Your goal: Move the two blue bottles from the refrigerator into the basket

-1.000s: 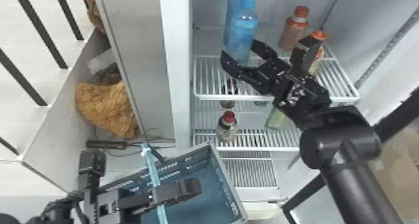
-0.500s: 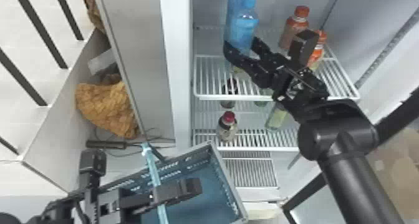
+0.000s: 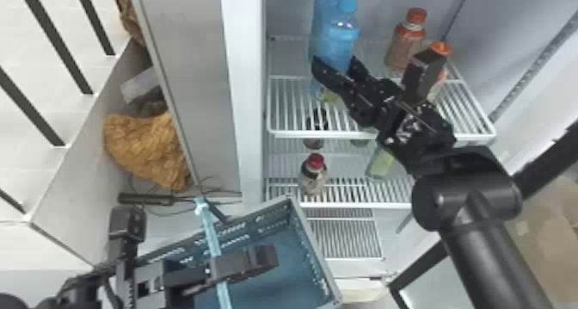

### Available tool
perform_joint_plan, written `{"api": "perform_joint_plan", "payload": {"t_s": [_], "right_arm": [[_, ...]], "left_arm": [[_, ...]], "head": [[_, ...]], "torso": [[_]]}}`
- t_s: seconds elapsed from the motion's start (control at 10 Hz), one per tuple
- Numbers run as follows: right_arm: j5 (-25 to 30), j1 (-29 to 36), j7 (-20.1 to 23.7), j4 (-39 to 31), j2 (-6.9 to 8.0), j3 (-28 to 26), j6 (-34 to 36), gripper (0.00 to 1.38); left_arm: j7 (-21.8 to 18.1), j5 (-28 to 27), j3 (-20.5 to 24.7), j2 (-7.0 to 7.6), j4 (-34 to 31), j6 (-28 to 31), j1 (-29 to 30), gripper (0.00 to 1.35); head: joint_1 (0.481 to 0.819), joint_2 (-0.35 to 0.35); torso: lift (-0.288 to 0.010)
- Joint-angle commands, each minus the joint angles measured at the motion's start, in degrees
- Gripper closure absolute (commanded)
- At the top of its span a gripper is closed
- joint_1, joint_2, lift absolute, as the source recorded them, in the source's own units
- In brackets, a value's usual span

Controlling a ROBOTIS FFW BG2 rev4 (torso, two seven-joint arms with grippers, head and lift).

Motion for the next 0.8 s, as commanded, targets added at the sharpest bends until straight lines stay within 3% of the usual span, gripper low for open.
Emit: {"api": "perform_joint_plan", "payload": {"t_s": [0.0,0.4,0.7], "right_arm": [[0.47,3.51,0.31,-4.62,-0.16,-1.29,-0.22,1.28],[0.36,15.18,0.66,-22.76,-0.34,-5.40,5.68,1.28],[-0.56,23.20,2.41,-32.47,-0.51,-7.34,11.45,1.28]], "left_arm": [[0.00,0.10,0.00,0.00,0.00,0.00,0.00,1.20],[0.00,0.22,0.00,0.00,0.00,0.00,0.28,1.20],[0.09,-0.01,-0.11,-0.09,0.00,0.00,0.28,1.20]], "head": [[0.695,-0.079],[0.695,-0.102],[0.695,-0.108]], "torso": [[-0.010],[-0.010],[-0.010]]}}
